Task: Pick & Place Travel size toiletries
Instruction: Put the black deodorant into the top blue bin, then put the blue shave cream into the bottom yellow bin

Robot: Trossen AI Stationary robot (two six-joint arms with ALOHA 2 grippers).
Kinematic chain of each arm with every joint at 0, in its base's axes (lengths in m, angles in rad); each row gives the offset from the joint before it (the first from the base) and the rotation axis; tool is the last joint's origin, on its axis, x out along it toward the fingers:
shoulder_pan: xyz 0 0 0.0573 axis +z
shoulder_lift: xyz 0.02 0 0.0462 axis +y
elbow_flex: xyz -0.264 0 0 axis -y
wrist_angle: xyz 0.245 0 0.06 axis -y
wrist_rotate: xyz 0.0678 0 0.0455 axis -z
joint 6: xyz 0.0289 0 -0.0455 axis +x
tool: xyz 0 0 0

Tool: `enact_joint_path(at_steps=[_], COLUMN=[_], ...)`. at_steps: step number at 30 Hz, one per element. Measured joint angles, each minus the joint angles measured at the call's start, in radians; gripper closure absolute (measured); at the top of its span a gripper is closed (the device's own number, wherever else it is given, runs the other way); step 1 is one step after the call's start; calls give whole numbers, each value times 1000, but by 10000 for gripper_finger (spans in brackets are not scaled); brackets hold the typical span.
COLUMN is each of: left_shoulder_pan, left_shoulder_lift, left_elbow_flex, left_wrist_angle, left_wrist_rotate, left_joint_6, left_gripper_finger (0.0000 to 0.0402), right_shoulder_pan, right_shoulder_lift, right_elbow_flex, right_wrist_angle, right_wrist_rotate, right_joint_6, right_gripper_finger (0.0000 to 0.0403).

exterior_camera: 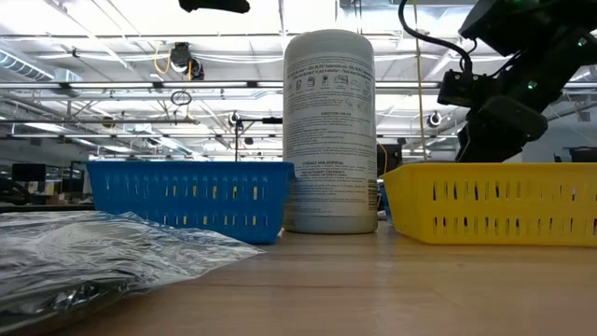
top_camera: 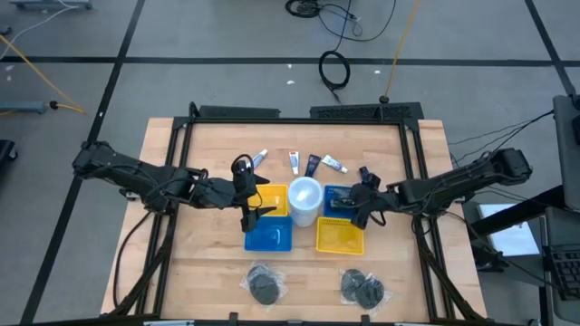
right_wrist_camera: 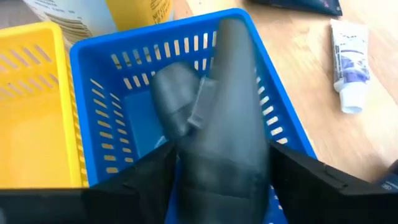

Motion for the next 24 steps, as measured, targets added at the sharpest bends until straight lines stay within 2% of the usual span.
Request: enact_joint_path(at_steps=[3,6,10,14,17,20,24], left_shoulder_pan=[0,0,0,0,0,0,0], left_shoulder_lift=[0,0,0,0,0,0,0], left_elbow_flex=[0,0,0,0,0,0,0], left_wrist_angle=[0,0,0,0,0,0,-1], left_wrist_rotate=[0,0,0,0,0,0,0], left_joint_6=[0,0,0,1,2,2,2], left_gripper_finger=[39,39,39,39,39,39,39], right_shoulder_pan=[0,0,0,0,-4,-11,-39], right_shoulder_lift=[26,38,22,-4,-27,-54,-101], right_elbow_flex=[0,0,0,2,2,2,2], right_wrist_angle=[21,23,66,158,180,178,159], right_wrist_rotate=[2,1,1,0,34,81,103], right_joint_6=[-21,-25,-34,-123,-151,-150,-63], right_gripper_finger=[149,153,175,199,216,232,252])
